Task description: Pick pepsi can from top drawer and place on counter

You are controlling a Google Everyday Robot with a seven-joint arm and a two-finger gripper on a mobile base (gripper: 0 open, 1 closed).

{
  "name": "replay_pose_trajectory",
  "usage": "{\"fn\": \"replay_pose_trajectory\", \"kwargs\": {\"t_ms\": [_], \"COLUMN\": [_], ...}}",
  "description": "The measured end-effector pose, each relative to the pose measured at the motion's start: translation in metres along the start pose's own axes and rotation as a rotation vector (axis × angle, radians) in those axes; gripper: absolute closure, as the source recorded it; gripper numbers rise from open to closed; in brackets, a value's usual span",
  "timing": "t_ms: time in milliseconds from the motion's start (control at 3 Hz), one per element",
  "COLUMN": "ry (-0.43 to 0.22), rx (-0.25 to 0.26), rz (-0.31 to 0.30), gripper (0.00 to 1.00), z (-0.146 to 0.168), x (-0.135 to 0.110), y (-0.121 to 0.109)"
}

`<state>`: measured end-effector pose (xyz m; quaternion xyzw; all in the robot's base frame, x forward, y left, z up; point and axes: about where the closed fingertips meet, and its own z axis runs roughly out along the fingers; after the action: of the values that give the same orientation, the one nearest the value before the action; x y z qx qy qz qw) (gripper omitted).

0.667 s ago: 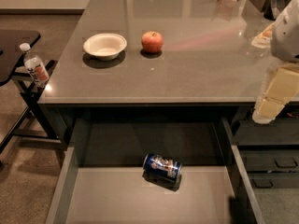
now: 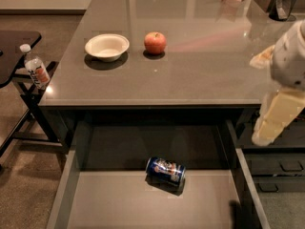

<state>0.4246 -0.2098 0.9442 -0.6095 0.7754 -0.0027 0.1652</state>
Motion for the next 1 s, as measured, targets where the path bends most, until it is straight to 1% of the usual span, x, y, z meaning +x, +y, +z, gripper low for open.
{"fn": "replay_pose_trajectory", "kwargs": {"t_ms": [333,667,1000], "ry": [-0.090,-0.179,-0.211], "rx": [-0.057,-0.090,-0.059], "rz": [-0.027,-0.054,-0.038], "gripper": [0.00,0.00,0.00], "z": [0.040,0.083,0.122], "x": [0.005,0.011,0.015], "y": [0.037,0.069,0.085]}}
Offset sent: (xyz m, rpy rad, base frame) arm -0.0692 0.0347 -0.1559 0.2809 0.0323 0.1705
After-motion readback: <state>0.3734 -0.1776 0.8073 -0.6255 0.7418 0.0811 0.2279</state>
